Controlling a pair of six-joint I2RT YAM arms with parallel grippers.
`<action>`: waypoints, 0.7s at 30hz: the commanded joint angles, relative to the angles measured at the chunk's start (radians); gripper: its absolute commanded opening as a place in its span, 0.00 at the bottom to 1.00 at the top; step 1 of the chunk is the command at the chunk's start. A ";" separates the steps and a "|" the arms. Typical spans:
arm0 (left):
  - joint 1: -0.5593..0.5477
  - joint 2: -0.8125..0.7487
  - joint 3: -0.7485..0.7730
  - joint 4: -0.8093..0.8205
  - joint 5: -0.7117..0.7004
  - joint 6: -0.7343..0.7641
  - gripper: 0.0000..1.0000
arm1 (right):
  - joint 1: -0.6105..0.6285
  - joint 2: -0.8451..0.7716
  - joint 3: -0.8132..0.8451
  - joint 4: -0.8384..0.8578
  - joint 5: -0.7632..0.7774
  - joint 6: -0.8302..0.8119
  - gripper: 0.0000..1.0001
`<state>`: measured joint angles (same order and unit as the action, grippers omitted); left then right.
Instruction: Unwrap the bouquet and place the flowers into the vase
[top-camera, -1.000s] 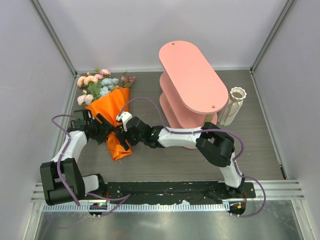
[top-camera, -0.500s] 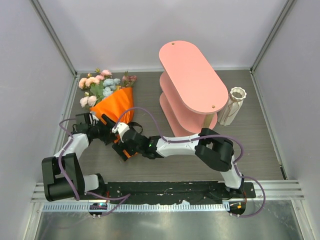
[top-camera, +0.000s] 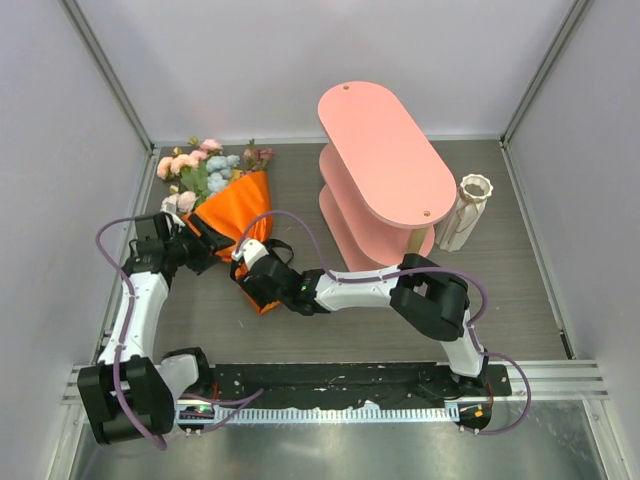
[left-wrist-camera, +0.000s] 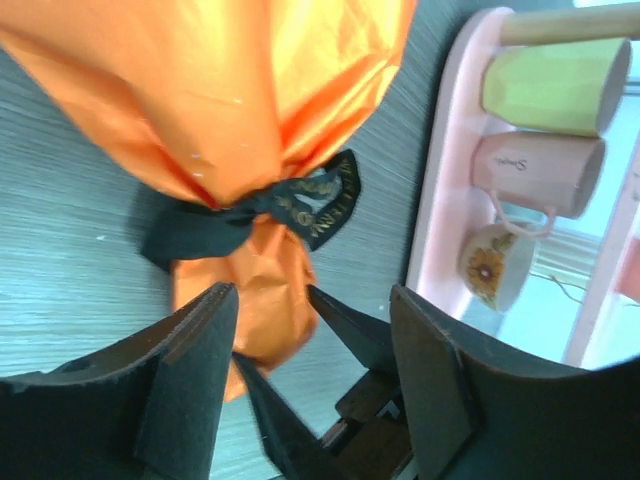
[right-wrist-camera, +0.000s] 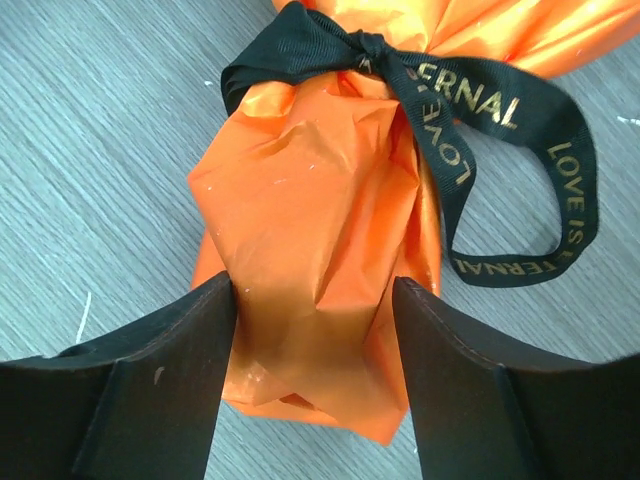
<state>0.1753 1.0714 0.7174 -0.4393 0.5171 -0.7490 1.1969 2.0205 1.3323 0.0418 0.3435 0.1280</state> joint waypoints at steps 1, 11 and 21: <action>0.001 -0.002 0.002 -0.113 -0.141 0.037 0.59 | -0.025 -0.009 -0.031 0.050 0.028 -0.002 0.62; 0.000 0.131 -0.147 0.149 -0.008 -0.023 0.50 | -0.082 -0.054 -0.084 0.087 -0.164 0.050 0.13; -0.002 0.130 -0.153 0.224 -0.017 -0.013 0.62 | -0.118 -0.089 -0.127 0.144 -0.248 0.088 0.05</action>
<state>0.1749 1.2179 0.5594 -0.2955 0.4950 -0.7670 1.0866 1.9919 1.2140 0.1509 0.1368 0.1909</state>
